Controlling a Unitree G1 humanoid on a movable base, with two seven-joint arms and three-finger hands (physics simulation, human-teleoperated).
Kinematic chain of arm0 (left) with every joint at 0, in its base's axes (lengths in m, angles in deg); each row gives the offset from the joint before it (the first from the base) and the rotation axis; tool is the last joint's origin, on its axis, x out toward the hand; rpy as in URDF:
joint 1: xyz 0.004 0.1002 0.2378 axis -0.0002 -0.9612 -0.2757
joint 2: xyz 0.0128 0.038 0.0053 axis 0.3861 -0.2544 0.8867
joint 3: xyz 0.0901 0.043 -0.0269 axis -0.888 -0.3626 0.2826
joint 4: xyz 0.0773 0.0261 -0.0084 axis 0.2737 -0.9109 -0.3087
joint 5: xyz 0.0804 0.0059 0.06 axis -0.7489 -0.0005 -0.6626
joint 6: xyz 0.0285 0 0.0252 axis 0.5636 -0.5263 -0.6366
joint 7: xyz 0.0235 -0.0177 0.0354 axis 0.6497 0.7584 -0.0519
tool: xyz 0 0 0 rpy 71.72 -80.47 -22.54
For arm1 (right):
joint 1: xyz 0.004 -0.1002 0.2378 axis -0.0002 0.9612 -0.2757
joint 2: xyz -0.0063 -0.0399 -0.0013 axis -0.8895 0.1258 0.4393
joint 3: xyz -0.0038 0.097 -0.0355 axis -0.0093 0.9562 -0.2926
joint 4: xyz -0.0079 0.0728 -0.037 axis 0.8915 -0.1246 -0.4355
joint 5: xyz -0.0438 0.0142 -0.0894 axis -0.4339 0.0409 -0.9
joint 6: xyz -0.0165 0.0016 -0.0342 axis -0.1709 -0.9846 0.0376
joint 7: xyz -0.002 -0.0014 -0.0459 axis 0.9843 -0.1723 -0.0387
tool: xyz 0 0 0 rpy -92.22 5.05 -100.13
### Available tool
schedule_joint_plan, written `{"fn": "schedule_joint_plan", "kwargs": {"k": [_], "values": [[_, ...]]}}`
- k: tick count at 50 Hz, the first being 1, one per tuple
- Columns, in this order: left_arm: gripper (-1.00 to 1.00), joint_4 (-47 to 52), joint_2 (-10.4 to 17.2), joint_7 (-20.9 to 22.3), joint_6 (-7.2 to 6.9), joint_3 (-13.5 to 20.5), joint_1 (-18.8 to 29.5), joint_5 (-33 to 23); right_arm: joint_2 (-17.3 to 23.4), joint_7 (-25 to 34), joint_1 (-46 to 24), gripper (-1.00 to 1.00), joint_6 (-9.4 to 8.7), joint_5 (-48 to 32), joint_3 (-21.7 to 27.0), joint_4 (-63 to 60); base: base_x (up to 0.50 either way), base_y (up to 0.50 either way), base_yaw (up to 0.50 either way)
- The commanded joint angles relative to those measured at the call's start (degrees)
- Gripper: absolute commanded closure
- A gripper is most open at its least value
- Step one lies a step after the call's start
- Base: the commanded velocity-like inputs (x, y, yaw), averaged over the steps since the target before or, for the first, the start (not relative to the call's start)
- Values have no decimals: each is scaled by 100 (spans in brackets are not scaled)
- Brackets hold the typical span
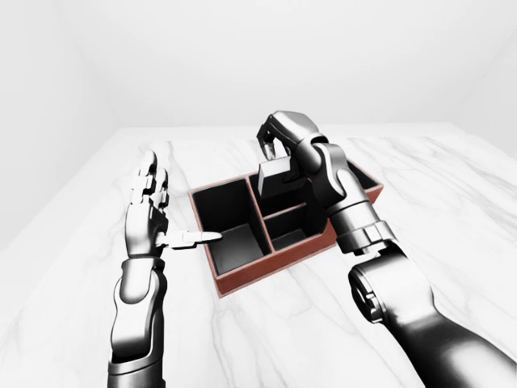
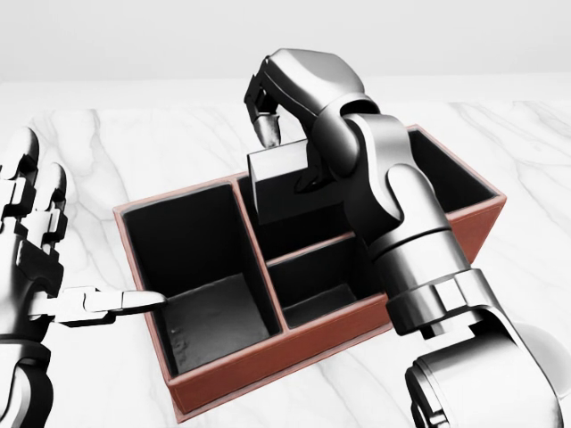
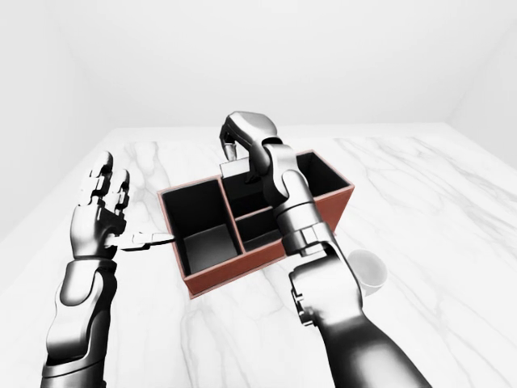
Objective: Pick up the book and place it in the front compartment of the caddy.
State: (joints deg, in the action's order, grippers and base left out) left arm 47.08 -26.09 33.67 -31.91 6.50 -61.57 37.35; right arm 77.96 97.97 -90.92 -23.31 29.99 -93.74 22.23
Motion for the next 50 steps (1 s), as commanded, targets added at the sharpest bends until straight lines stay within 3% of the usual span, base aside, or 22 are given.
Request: {"fn": "schedule_joint_plan", "kwargs": {"k": [1,24,50], "values": [[-95,-17,-3,-2,0,-8,-6,-24,42,-467,-215,100,208,-86,63,503,0,0,0],[-95,-67,6,-8,0,4,28,-24,66,-979,-621,100,455,-54,30,1551,0,0,0],[-95,80,21,-13,0,39,38,15,2,-1280,-889,100,477,-77,-23,2125,0,0,0]]}}
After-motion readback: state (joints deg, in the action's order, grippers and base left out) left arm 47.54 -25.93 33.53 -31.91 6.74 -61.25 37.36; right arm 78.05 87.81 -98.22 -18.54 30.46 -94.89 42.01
